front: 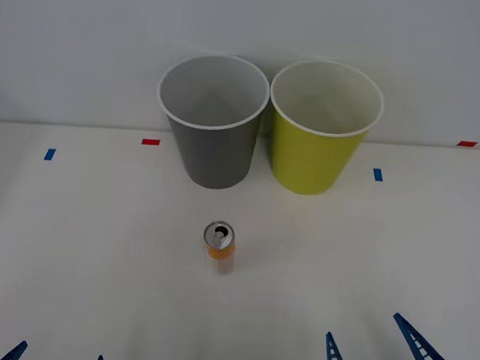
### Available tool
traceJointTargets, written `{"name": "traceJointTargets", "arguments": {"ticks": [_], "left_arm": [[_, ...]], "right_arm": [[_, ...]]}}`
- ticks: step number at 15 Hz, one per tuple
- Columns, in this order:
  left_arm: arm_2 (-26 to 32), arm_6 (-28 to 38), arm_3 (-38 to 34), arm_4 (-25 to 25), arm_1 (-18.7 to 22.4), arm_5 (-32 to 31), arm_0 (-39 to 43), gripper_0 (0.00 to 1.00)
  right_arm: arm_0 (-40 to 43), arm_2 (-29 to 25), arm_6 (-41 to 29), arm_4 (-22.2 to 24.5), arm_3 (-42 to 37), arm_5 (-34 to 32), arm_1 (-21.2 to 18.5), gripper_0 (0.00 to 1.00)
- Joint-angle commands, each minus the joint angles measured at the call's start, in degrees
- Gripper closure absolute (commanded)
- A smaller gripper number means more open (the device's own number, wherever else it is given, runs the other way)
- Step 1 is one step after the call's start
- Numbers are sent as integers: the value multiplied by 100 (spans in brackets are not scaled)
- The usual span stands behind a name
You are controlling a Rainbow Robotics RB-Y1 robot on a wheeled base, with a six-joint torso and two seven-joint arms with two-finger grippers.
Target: Put cans in the gray bin and PET bottles in the light green bin.
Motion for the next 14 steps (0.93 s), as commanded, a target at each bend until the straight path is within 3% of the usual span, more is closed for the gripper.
{"name": "traceJointTargets", "arguments": {"ticks": [1,4,14], "left_arm": [[0,0,0,0,0,0,0,0],[0,0,0,0,0,0,0,0],[0,0,0,0,0,0,0,0]], "right_arm": [[-809,448,70,-36,368,117,39,0],[-1407,686,141,-54,412,574,74,0],[-3147,1196,220,-124,1977,451,883,0]]}}
